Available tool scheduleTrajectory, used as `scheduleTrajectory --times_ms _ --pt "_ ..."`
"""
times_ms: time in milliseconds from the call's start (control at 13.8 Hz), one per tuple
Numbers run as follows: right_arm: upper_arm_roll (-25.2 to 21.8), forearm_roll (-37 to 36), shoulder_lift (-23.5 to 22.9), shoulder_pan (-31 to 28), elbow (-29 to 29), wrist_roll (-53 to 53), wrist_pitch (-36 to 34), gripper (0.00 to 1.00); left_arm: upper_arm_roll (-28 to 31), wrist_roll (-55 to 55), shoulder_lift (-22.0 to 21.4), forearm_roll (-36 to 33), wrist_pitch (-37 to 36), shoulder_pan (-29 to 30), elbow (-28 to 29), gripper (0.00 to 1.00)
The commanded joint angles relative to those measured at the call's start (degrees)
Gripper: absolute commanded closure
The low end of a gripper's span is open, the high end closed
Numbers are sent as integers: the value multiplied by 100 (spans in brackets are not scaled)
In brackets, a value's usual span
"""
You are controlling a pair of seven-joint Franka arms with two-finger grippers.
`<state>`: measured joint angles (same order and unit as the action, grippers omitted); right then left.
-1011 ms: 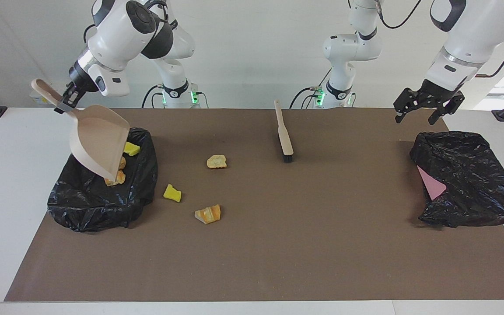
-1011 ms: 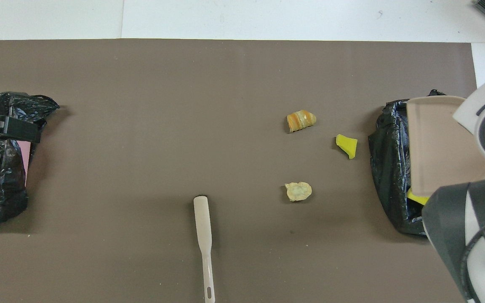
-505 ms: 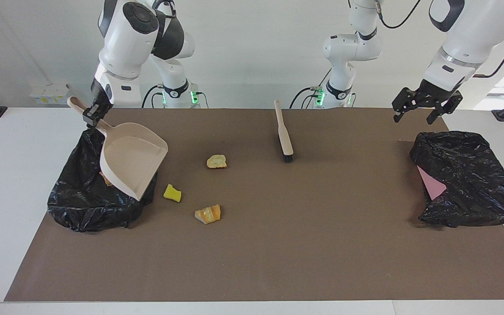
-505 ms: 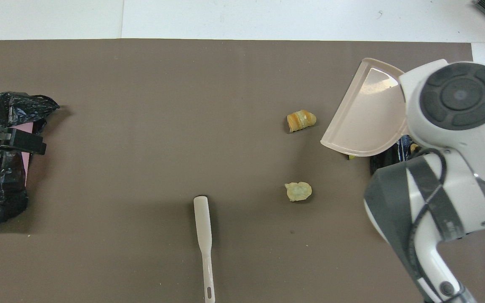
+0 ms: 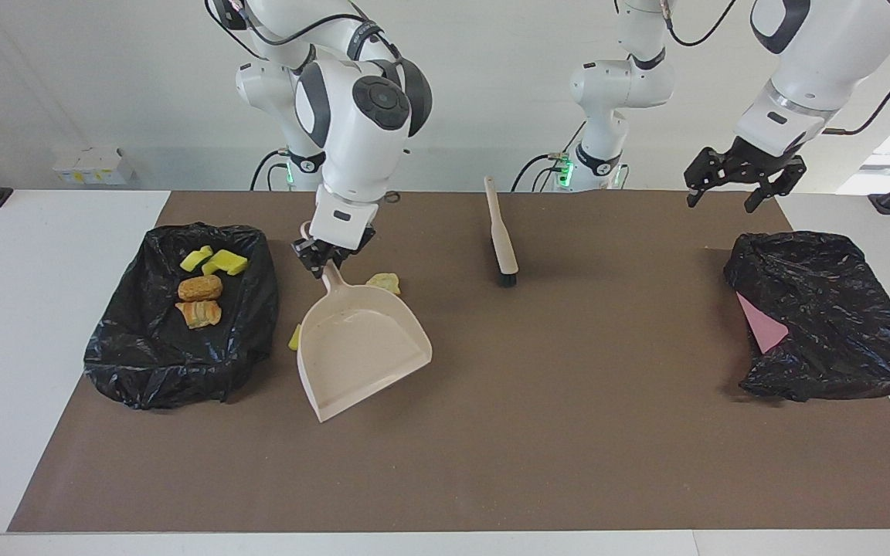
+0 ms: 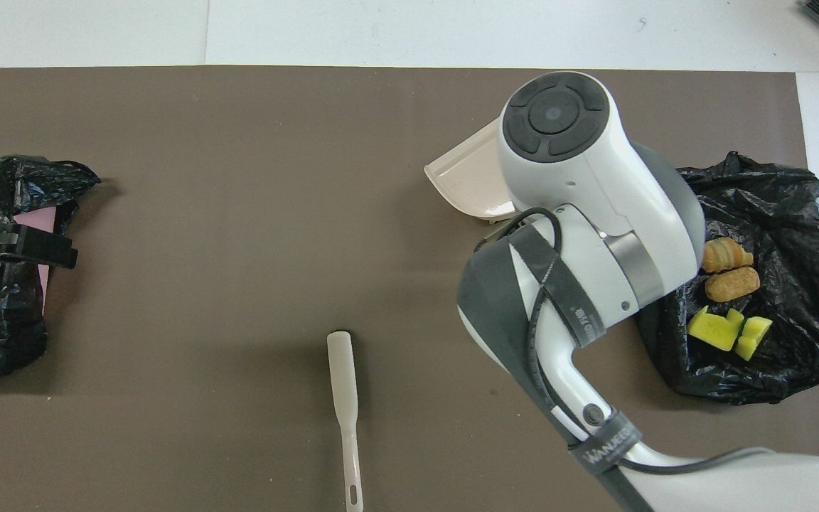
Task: Sweep and dump trash in bin
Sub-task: 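Carry the empty dustpan with the right gripper back to the table center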
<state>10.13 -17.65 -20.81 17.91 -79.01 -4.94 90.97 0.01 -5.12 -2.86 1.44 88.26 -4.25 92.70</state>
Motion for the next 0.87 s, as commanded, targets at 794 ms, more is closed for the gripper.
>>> scheduleTrajectory --times_ms 794 --pt "42 1193 -2330 1363 1881 -3338 1484 100 61 -50 -180 -100 -169 -15 169 0"
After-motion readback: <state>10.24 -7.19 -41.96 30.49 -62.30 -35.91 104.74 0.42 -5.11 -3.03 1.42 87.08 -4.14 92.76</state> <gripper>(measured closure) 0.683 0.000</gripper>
